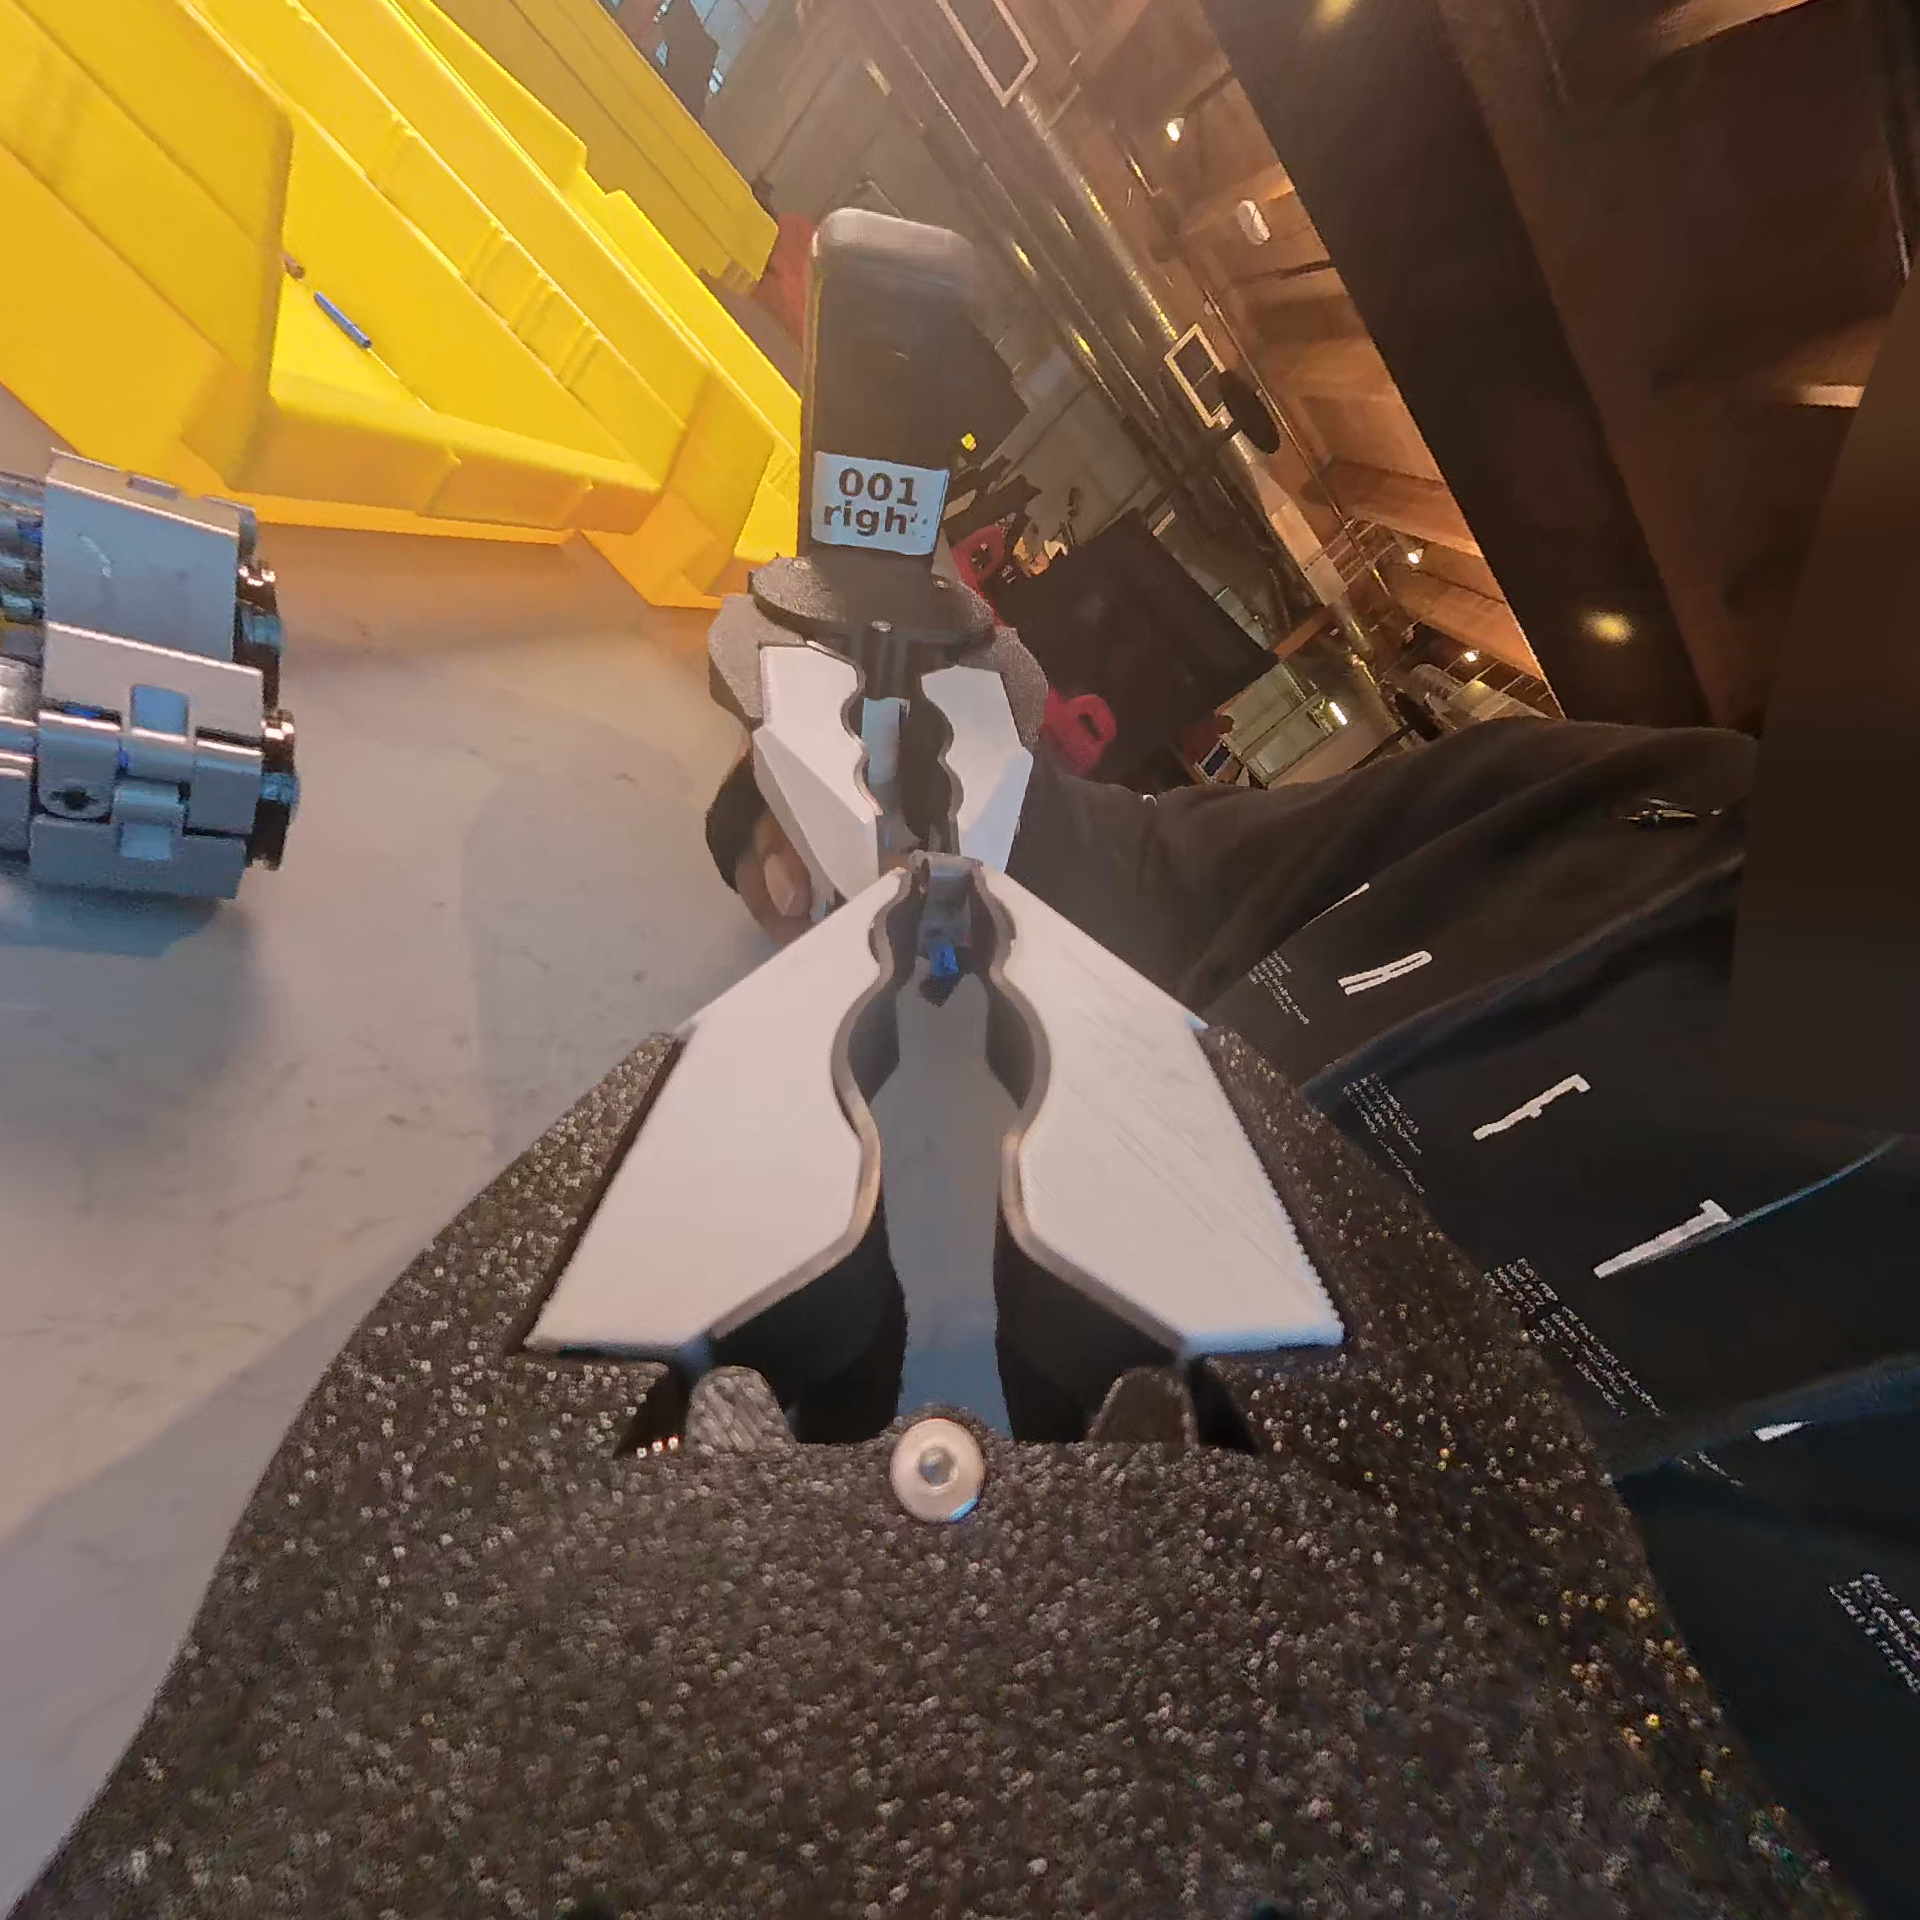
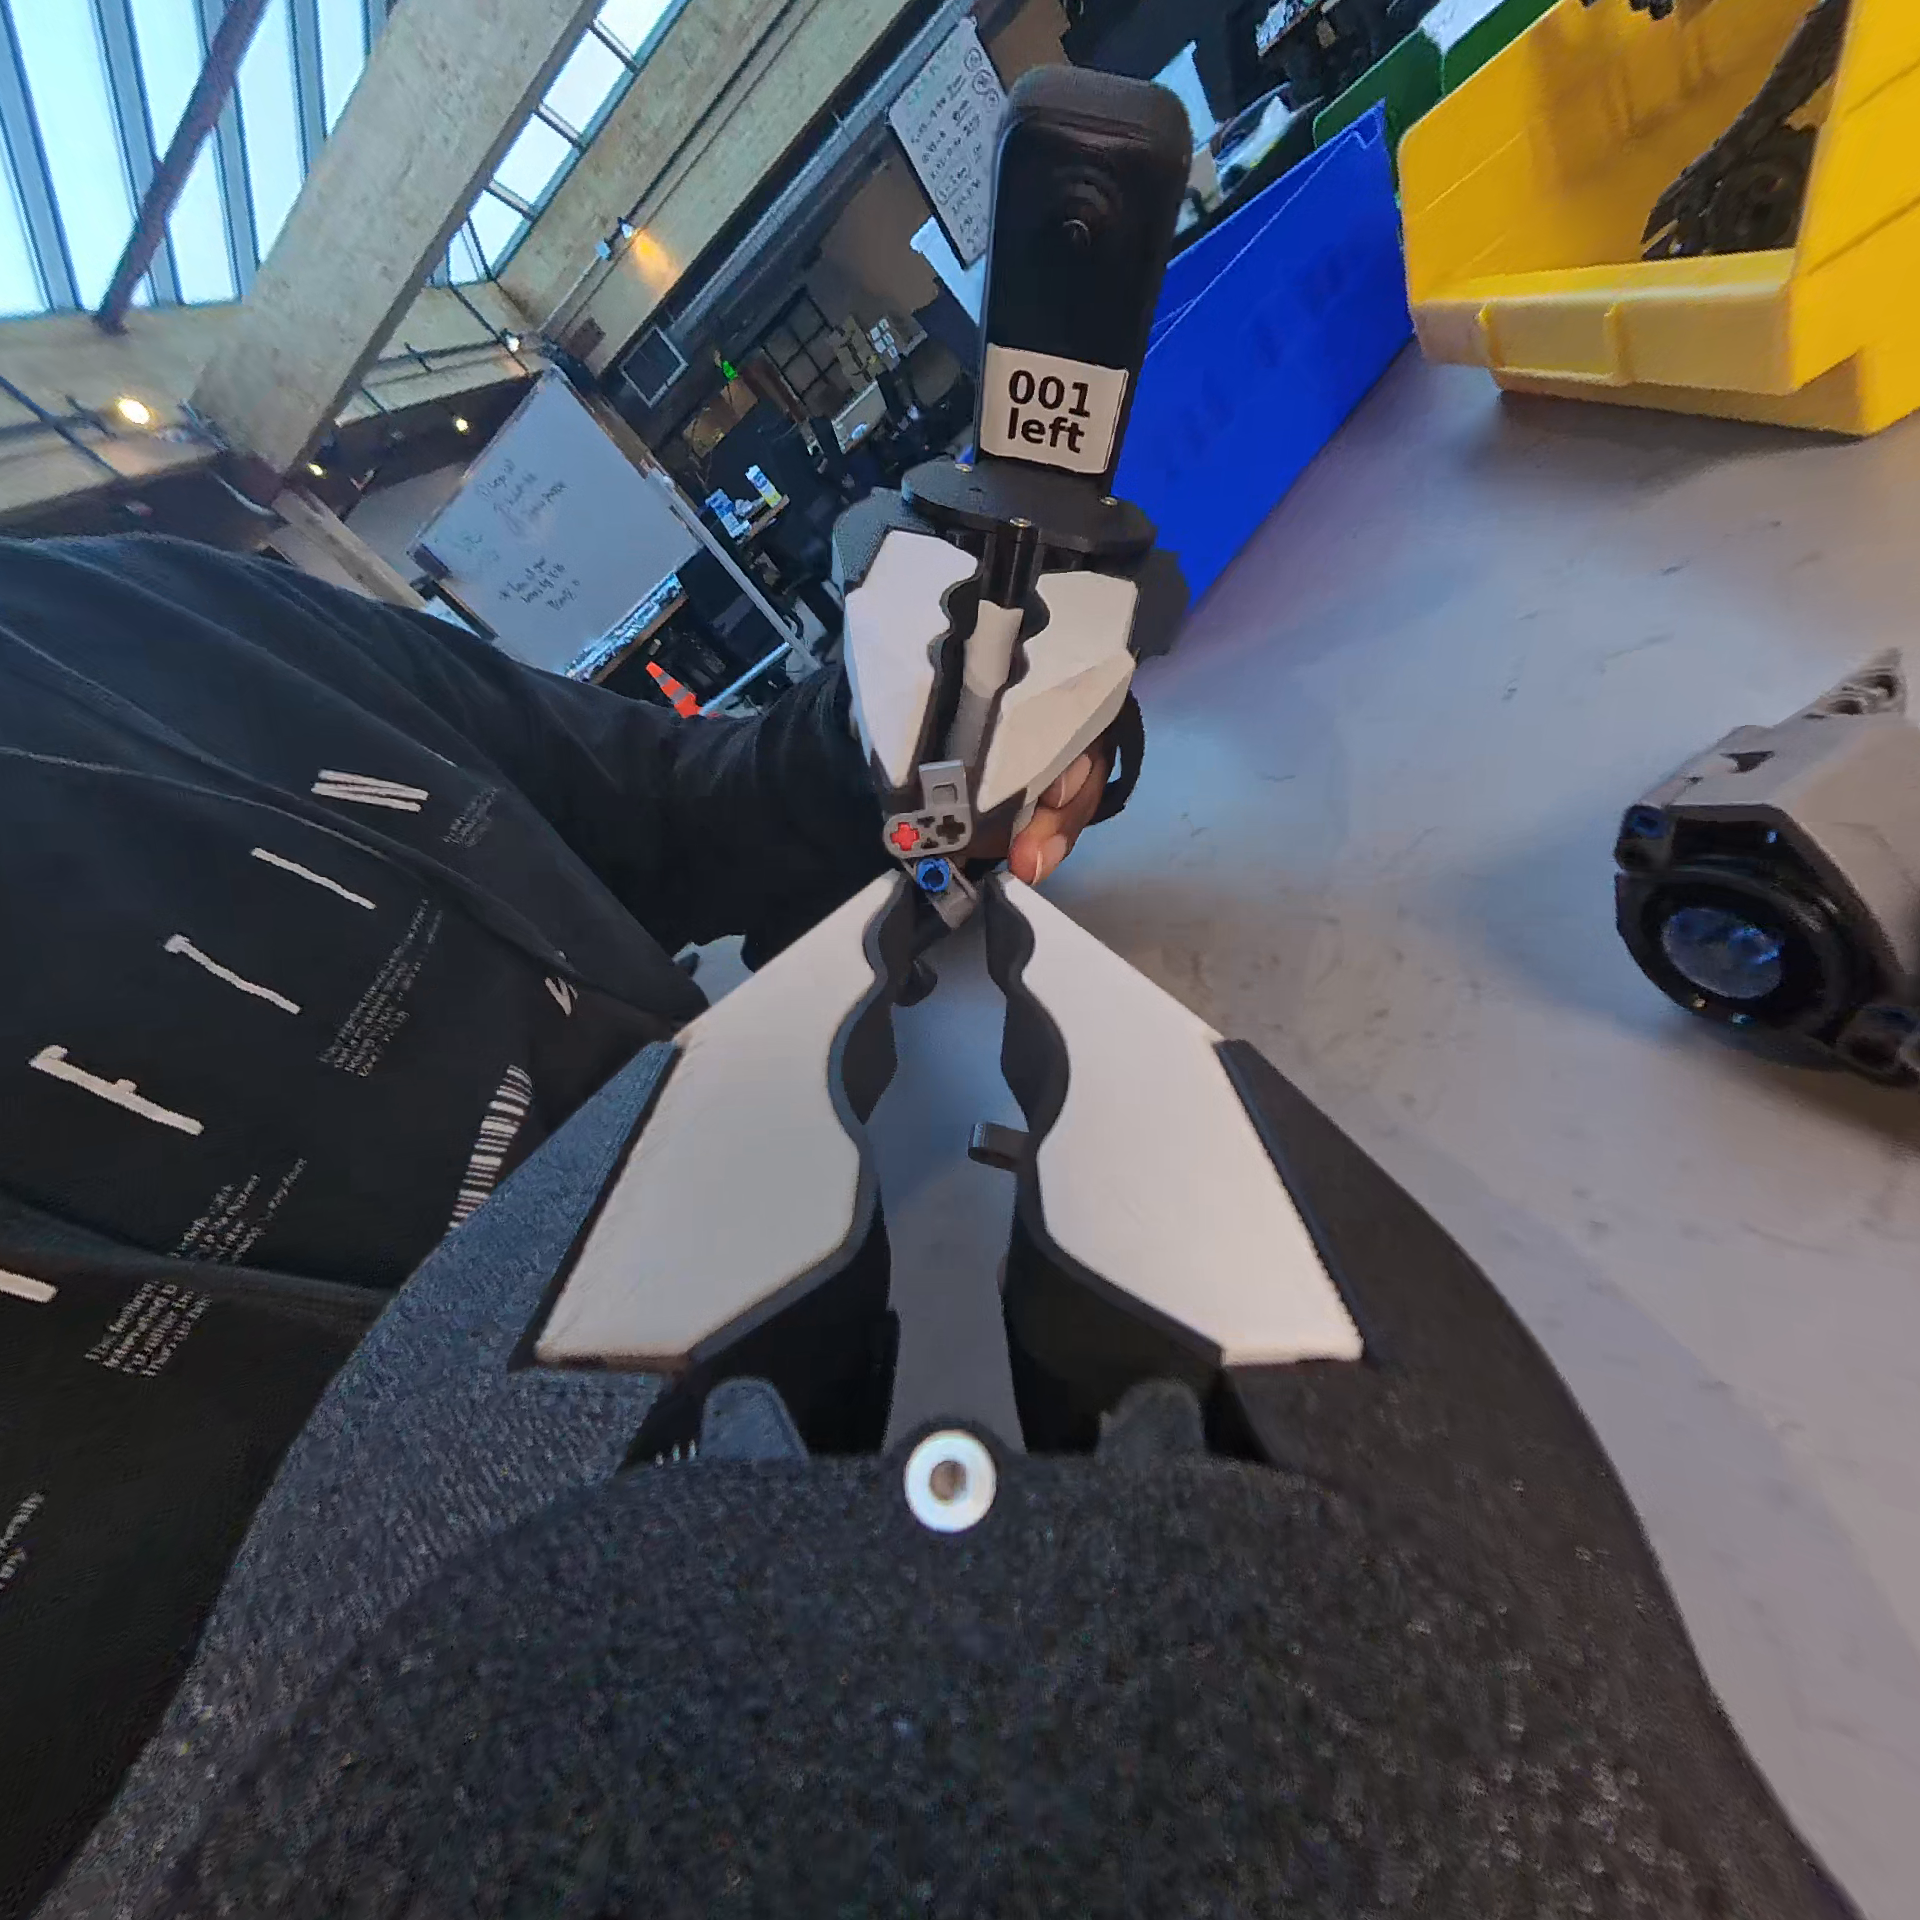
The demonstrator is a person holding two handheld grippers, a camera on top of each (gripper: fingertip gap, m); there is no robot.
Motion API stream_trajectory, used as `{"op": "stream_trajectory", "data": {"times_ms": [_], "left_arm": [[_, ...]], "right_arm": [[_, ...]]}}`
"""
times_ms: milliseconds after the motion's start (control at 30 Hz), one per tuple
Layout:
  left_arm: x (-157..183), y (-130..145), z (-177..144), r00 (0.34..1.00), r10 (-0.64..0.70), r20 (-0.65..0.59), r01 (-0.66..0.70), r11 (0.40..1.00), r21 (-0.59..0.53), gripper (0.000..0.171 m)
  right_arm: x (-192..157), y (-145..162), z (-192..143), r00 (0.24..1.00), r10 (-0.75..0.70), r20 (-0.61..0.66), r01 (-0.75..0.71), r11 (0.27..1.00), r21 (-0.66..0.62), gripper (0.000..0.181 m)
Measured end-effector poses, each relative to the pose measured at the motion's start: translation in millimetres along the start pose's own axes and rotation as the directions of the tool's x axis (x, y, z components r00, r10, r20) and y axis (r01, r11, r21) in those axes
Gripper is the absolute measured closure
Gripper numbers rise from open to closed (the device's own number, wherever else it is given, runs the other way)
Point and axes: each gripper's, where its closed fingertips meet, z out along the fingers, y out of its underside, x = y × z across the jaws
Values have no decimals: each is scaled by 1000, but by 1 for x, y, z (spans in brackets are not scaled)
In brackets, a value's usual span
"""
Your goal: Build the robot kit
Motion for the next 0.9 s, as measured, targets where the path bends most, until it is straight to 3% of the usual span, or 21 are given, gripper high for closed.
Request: {"op": "stream_trajectory", "data": {"times_ms": [133,233,300,400,467,633,800,900], "left_arm": [[-1,2,3,999,29,20,-29,999,-14,163],[-8,-1,-1,993,86,81,-85,996,-16,148],[-12,-5,-7,983,134,127,-132,991,-24,147],[-25,4,-13,932,280,229,-248,956,-158,153],[-19,22,-8,898,394,196,-330,897,-293,154],[-9,73,3,769,636,58,-511,667,-543,154],[-29,98,4,668,744,12,-553,508,-661,142],[-41,102,6,612,791,17,-561,449,-696,149]], "right_arm": [[0,4,0,983,-177,-48,175,984,-46,171],[2,1,-1,979,-191,-65,189,981,-41,171],[7,-1,-7,979,-186,-85,183,982,-36,171],[20,-10,-23,973,-180,-147,179,984,-18,171],[30,-17,-35,963,-176,-205,179,984,-2,171],[43,-24,-51,952,-161,-261,172,985,21,171],[41,-20,-48,947,-185,-262,189,982,-9,171],[39,-21,-48,950,-184,-254,189,982,-7,171]]}}
